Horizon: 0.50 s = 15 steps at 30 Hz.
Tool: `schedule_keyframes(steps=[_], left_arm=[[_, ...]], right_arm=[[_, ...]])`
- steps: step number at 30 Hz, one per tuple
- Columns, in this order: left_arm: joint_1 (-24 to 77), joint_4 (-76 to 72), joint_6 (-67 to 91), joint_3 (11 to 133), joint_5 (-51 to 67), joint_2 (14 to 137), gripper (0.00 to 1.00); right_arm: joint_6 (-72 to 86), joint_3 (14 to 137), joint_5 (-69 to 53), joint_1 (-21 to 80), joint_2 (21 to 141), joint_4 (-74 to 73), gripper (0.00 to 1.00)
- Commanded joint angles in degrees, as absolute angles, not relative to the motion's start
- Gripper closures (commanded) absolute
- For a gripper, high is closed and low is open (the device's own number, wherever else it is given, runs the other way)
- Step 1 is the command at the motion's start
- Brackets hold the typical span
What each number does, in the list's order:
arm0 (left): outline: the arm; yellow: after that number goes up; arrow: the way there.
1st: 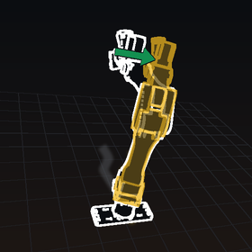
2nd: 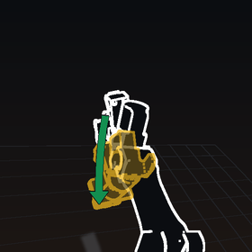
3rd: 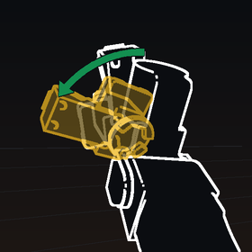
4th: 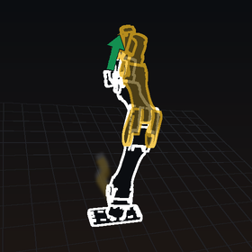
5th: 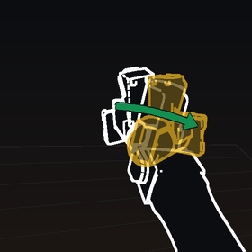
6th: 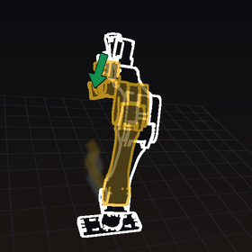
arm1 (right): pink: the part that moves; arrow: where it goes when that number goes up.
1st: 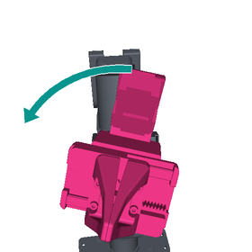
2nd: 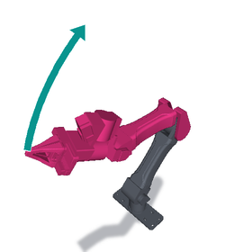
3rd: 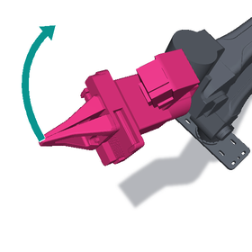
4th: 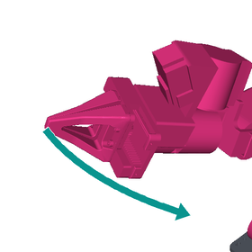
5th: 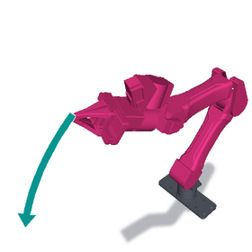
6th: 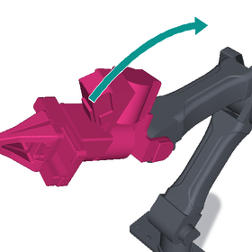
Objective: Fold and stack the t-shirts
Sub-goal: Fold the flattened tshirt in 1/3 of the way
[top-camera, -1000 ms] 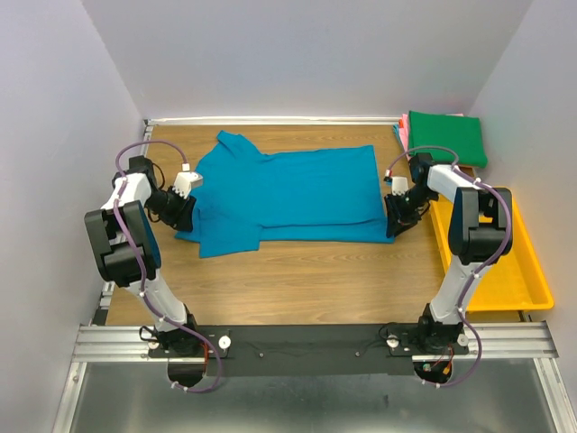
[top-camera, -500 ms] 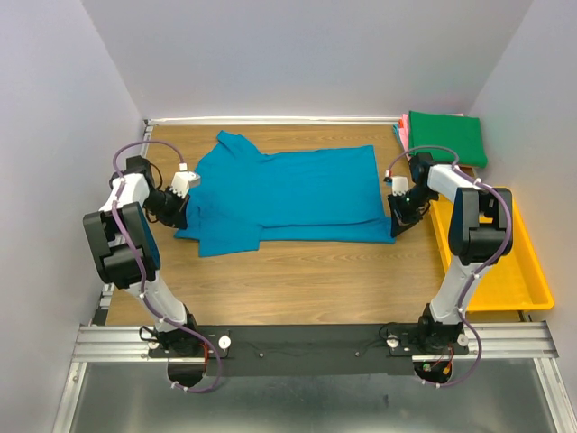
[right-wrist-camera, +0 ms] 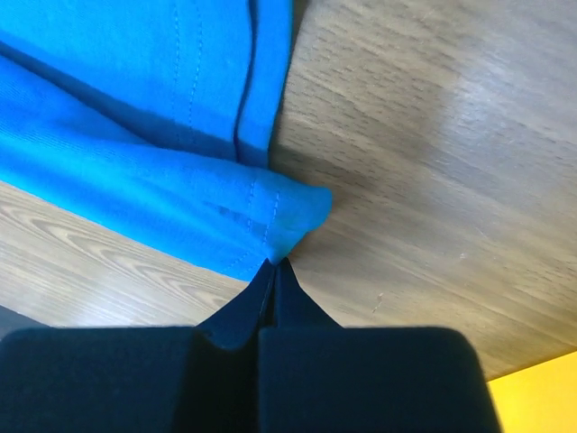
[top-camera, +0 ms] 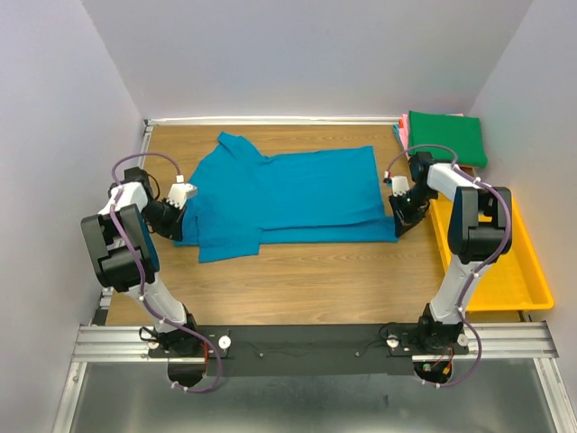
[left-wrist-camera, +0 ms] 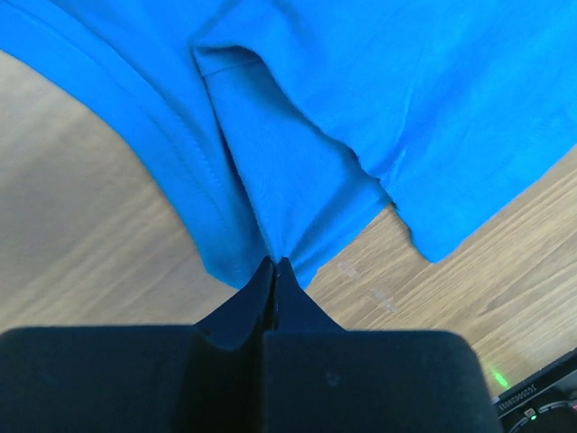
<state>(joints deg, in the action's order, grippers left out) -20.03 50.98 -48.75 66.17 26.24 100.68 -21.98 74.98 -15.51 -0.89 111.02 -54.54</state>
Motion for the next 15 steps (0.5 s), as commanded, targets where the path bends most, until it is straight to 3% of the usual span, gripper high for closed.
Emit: schedule_keyframes(steps=[1, 2, 3, 4, 5, 6, 9, 15], left_arm=[[-20.92, 47.29, -48.16, 64.25, 22.94, 101.51, 1.00], [-20.92, 47.20, -48.25, 64.25, 23.29, 101.43, 0.95], [-20.83, 47.63, -49.12, 64.42, 24.16, 101.08, 0.78], [-20.83, 48.07, -49.83, 64.95, 24.87, 100.29, 0.70], [-20.83, 48.69, -50.53, 65.47, 26.53, 98.37, 0.67], [-20.74, 50.69, -52.54, 66.09, 27.41, 97.31, 0.63], [-19.60, 56.75, -56.58, 68.20, 29.26, 93.09, 0.63], [-9.86, 58.37, -62.93, 59.08, 23.39, 82.71, 0.64]], right_arm=[[-23.29, 75.76, -15.99, -1.67, 112.50, -56.16, 0.99], [-23.38, 75.76, -16.34, -1.58, 112.24, -56.42, 0.98], [-23.38, 75.94, -16.78, -1.58, 112.15, -56.69, 0.86], [-23.47, 76.20, -18.09, -1.58, 111.89, -57.56, 0.81], [-23.47, 76.46, -18.71, -1.58, 110.93, -58.09, 0.76], [-23.21, 76.81, -19.24, -1.67, 110.48, -58.53, 0.63], [-22.85, 78.57, -20.83, -1.58, 108.03, -60.81, 0.52], [-21.53, 81.21, -21.97, -1.67, 104.07, -62.49, 0.52]])
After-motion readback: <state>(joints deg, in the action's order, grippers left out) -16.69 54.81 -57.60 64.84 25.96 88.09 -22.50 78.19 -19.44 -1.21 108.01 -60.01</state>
